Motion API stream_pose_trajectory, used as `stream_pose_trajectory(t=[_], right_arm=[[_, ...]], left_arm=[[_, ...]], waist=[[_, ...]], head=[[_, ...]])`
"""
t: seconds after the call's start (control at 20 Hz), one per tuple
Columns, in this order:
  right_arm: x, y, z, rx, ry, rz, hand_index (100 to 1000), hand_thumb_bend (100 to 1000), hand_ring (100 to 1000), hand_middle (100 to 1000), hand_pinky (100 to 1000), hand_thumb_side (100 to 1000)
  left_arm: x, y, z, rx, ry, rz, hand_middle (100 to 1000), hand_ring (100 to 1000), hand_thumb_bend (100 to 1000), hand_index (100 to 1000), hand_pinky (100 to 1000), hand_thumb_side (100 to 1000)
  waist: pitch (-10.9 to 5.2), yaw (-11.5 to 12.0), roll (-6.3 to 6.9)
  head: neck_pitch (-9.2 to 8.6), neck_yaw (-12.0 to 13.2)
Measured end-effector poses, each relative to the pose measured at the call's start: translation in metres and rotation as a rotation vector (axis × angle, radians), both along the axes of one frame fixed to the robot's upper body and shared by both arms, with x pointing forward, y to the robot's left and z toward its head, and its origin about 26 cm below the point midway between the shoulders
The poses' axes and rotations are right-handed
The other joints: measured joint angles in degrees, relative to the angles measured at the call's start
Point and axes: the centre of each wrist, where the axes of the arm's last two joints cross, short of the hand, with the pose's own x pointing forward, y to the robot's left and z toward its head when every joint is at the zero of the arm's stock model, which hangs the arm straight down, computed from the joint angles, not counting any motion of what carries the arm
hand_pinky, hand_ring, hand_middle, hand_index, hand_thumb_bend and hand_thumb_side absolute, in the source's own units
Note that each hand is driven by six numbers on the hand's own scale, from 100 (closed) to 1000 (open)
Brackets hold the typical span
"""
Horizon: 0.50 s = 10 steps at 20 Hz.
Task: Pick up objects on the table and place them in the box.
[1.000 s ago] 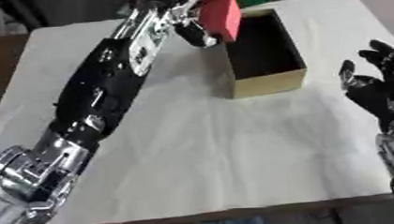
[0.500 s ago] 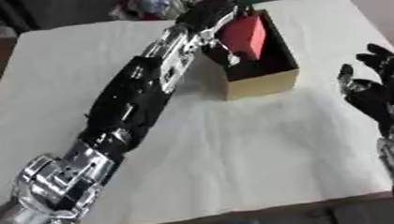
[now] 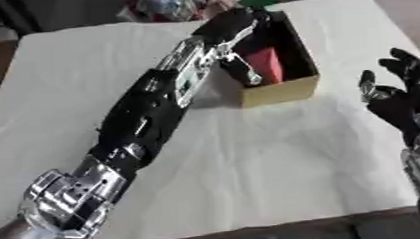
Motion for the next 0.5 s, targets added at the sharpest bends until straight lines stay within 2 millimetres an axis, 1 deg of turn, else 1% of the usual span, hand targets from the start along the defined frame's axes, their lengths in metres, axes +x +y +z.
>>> stream_pose_trajectory(t=[0.1,0.15,0.2,0.25,0.4,0.5], right_arm=[[0.000,0.000,0.000,0.000,0.000,0.000,897,194,947,759,682,100],[0.000,0.000,0.000,0.000,0.000,-0.001,897,194,947,759,682,100],[0.000,0.000,0.000,0.000,0.000,-0.001,897,194,947,759,682,100],[0.000,0.000,0.000,0.000,0.000,-0.002,897,194,947,759,682,100],[0.000,-0.003,-0.001,0.003,0.000,-0.014,897,195,947,759,682,100],[-0.001,-0.005,-0.003,0.007,0.003,-0.025,897,196,947,759,681,100]], left_arm=[[-0.002,-0.001,0.003,-0.016,-0.001,-0.017,904,864,867,943,846,321],[-0.003,-0.001,0.005,-0.026,-0.001,-0.024,891,856,837,937,839,282],[-0.004,0.000,0.007,-0.038,-0.003,-0.028,881,851,822,934,837,262],[-0.005,0.003,0.011,-0.049,-0.011,-0.029,866,844,785,929,832,223],[-0.009,0.011,0.022,-0.094,-0.038,-0.029,826,817,701,916,815,156],[-0.013,0.018,0.029,-0.131,-0.062,-0.029,810,803,668,911,806,127]], waist=[[-0.03,0.3,-0.07],[-0.10,0.5,-0.16],[-0.19,0.9,-0.28],[-0.28,1.3,-0.40],[-0.53,2.9,-0.74],[-0.70,4.3,-0.95]], head=[[0.00,0.0],[0.00,0.0],[0.00,0.0],[0.00,-0.1],[0.03,-0.6],[0.06,-1.1]])
